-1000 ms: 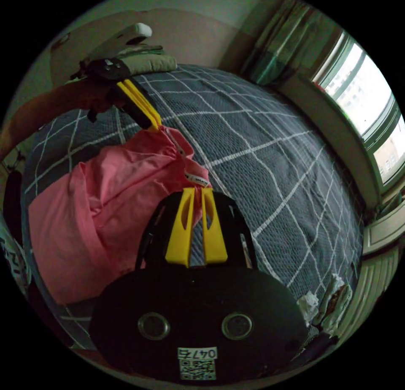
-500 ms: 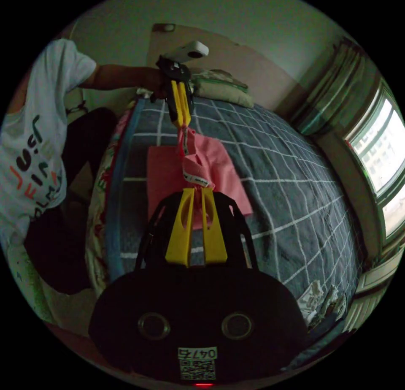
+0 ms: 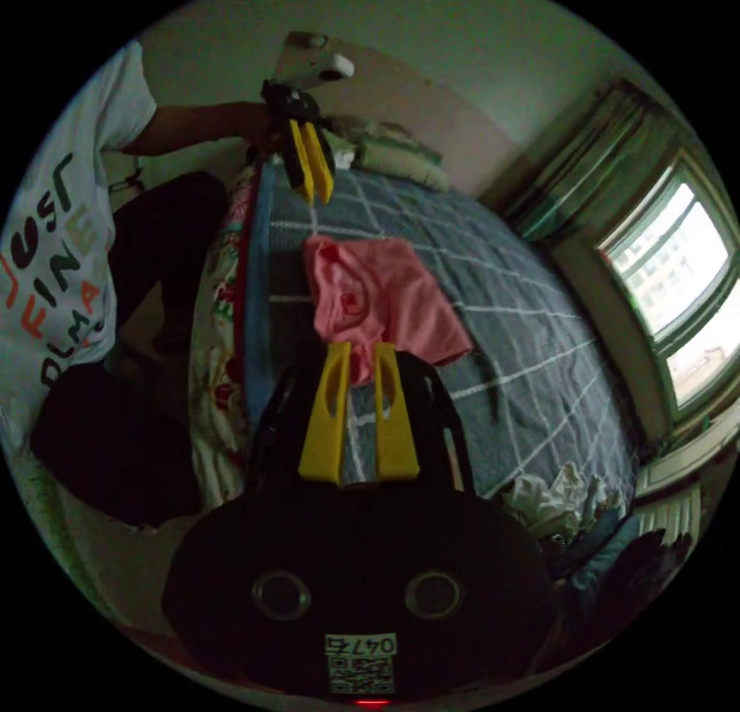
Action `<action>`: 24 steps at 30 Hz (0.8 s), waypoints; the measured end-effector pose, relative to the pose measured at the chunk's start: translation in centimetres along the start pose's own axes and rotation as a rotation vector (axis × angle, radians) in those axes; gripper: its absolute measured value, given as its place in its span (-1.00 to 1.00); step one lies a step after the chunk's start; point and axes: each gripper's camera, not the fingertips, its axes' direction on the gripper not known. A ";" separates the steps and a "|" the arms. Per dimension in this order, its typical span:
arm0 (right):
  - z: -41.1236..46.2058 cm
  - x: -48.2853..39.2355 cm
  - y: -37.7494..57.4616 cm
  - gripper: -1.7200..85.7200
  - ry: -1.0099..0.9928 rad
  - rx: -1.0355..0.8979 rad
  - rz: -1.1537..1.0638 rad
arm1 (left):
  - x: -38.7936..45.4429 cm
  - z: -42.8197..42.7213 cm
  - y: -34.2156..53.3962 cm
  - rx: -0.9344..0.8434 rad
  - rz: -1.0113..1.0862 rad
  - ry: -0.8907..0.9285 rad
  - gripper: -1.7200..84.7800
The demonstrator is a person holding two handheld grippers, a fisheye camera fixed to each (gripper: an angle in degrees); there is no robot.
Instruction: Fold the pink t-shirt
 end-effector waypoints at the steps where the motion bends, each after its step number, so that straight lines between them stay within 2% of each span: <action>1: 0.1 0.9 -0.7 -0.93 0.033 0.011 0.026 | 0.2 0.1 -1.0 0.010 0.009 -0.046 -0.83; 3: 1.4 2.3 -1.7 -0.94 0.044 0.009 0.051 | 0.1 1.4 -2.8 -0.013 0.021 -0.102 -0.85; 9: 9.2 5.6 -1.1 -0.96 0.063 -0.176 0.143 | -0.8 8.6 -4.8 -0.159 -0.019 -0.228 -0.95; 12: 11.5 7.3 0.8 -0.97 0.023 -0.206 0.252 | -2.1 10.4 -3.4 -0.132 -0.158 -0.139 -0.96; 17: 11.1 8.1 3.0 -0.97 -0.061 -0.125 0.349 | -2.2 8.8 0.2 -0.008 -0.299 -0.003 -0.98; 21: 6.1 5.8 3.4 -0.96 -0.050 0.003 0.295 | 0.7 4.9 2.8 0.096 -0.222 0.063 -0.98; 24: 4.9 2.2 3.9 -0.95 -0.068 -0.051 0.210 | 4.6 5.1 4.6 -0.030 -0.101 0.055 -0.98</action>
